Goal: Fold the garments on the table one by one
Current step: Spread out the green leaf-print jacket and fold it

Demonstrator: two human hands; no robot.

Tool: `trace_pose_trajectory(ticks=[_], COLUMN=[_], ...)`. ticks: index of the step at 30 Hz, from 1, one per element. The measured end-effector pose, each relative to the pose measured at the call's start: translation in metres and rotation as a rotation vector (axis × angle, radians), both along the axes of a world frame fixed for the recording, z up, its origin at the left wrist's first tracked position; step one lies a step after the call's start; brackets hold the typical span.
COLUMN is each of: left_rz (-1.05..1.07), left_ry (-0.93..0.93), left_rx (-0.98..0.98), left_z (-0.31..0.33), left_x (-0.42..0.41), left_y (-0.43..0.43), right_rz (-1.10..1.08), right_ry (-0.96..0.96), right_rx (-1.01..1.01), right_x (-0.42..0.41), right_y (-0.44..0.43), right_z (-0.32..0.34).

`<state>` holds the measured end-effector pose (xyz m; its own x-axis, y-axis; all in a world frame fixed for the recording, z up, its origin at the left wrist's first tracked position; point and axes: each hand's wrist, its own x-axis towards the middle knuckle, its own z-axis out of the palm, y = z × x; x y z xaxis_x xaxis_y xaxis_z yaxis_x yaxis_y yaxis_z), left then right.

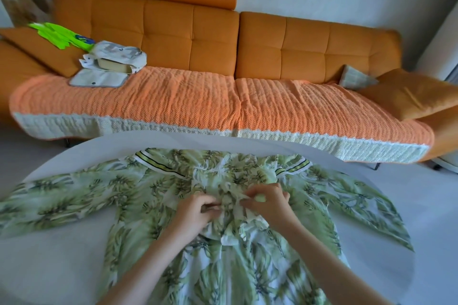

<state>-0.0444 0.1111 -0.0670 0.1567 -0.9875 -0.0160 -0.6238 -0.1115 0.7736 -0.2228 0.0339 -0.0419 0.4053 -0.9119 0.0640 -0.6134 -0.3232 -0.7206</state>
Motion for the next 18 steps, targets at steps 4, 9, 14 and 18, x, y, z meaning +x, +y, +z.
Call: trace_pose_trajectory(ticks=[4,9,14,18], left_rz=[-0.158,-0.215,0.075,0.222], left_ry=[-0.152,-0.131,-0.08,-0.371], left_rx=[0.041,0.1,0.202,0.366], left_z=[0.007,0.012,0.018,0.006], left_x=[0.028,0.039,0.034,0.015], left_y=[0.032,0.046,0.038,0.039], right_rz=[0.318,0.586,0.129,0.331], right_ry=[0.121,0.342,0.058,0.245], right_rx=[0.119,0.324,0.213,0.105], right_x=[-0.052,-0.085,-0.068,-0.054], right_y=[0.024,0.025,0.005,0.027], right_z=[0.011,-0.001,-0.002,-0.011])
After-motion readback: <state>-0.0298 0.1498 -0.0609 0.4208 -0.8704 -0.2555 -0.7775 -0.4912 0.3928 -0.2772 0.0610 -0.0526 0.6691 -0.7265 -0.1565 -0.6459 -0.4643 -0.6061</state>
